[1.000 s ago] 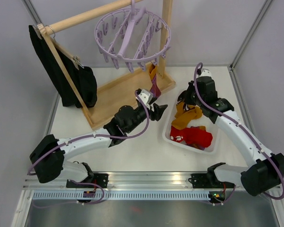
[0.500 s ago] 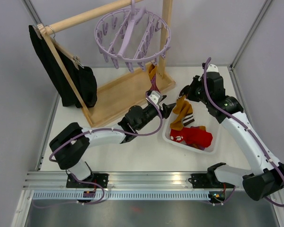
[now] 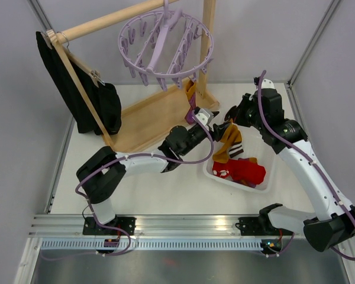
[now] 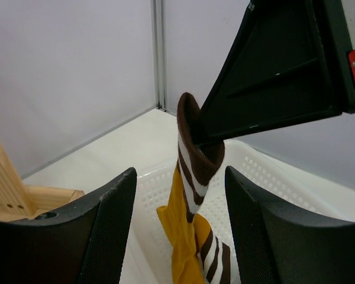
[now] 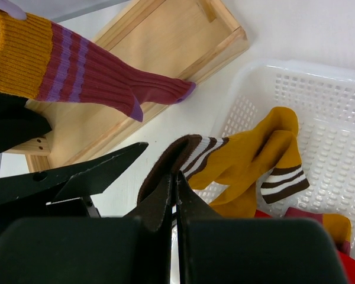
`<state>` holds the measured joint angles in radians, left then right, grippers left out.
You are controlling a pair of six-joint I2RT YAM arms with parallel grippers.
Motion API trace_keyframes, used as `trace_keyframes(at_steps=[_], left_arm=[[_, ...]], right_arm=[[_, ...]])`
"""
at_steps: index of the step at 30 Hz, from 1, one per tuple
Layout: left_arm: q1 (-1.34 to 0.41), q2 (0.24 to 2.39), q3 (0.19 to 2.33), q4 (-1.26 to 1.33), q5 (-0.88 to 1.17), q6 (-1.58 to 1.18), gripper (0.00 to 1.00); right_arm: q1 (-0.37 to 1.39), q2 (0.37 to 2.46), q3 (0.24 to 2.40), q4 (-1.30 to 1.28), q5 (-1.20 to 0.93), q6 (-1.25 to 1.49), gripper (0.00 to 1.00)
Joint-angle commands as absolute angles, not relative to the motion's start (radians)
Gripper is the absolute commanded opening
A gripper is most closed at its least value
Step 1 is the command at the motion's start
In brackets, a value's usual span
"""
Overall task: Clip the socks to the hanger
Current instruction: Pick up the sock from the bin.
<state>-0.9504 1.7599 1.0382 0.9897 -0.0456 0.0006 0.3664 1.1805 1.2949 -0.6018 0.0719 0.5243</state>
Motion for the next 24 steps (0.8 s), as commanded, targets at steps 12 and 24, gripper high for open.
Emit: trace_keyframes(at_steps=[12, 24], left_arm=[[-0.954, 1.822, 1.123, 1.034, -0.043, 0.011, 0.63], [-0.954, 1.839, 1.158, 1.034, -0.051, -0.028, 0.47]], right_arm=[[0.367, 1.135, 1.370, -0.624, 0.031, 0.541, 0.00], [0.367, 1.124, 1.368, -0.627, 0.025, 0.543, 0.00]])
